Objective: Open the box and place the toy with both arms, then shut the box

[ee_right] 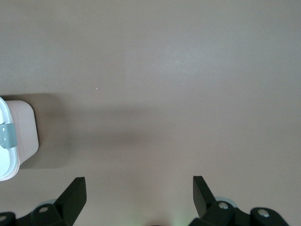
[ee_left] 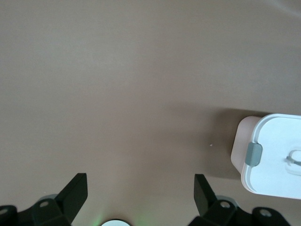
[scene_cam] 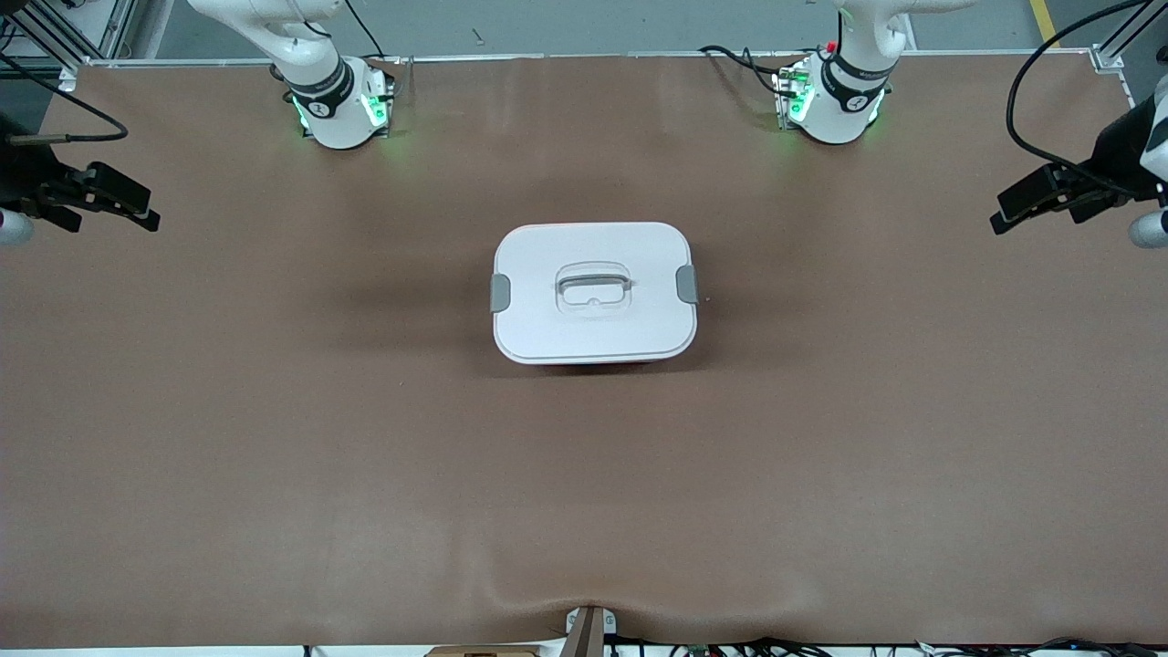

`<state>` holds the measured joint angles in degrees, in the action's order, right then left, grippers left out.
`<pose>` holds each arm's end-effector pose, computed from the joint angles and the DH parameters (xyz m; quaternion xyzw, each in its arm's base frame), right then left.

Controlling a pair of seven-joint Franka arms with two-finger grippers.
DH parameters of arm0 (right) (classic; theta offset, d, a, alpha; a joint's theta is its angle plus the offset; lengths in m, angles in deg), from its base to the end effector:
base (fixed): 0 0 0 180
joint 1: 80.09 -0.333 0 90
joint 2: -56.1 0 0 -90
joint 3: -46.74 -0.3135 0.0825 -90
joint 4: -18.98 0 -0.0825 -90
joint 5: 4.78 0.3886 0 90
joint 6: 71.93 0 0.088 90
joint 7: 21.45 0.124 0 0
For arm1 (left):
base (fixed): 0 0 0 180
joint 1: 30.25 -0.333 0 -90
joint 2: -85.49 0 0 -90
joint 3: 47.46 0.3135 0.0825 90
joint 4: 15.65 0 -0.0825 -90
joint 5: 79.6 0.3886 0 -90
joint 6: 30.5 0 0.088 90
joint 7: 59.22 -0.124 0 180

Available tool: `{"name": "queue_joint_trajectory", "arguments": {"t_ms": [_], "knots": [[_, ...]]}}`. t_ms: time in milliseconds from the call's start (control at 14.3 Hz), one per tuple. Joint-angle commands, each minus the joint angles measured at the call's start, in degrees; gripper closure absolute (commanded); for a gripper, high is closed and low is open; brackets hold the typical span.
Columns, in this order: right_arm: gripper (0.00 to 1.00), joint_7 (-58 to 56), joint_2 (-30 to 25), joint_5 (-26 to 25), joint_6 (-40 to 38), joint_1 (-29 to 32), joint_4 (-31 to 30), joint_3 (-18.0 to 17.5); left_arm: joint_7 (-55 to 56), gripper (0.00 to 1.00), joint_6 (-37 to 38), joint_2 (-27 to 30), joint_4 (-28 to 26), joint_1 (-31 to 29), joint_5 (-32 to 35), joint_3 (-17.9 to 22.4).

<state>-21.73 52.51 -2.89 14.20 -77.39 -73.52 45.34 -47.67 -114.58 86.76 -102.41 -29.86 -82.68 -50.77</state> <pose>0.5315 -0.0074 0.6129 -0.9995 0.0082 0.0240 0.0160 0.5397 -0.0424 0.6351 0.9974 0.0660 -0.0157 0.0243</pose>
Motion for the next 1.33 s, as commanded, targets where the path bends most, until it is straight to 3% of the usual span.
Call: {"name": "queue_joint_trajectory", "arguments": {"t_ms": [0, 349, 1257], "knots": [[0.00, -0.07, -0.11, -0.75, -0.79, 0.02, 0.65, -0.01, -2.41, 0.00, -0.29, 2.06, -2.37, 0.23, 1.33, -0.21], [0.00, -0.07, -0.11, -0.75, -0.71, 0.02, 0.65, -0.01, -7.67, 0.00, -1.17, 1.36, -1.84, 0.05, 1.24, 0.32], [0.00, -0.07, -0.02, -0.75, -0.71, 0.19, 0.65, 0.08, -6.98, 0.00, -2.23, 0.83, -1.93, -0.47, 1.24, 0.23]]}}
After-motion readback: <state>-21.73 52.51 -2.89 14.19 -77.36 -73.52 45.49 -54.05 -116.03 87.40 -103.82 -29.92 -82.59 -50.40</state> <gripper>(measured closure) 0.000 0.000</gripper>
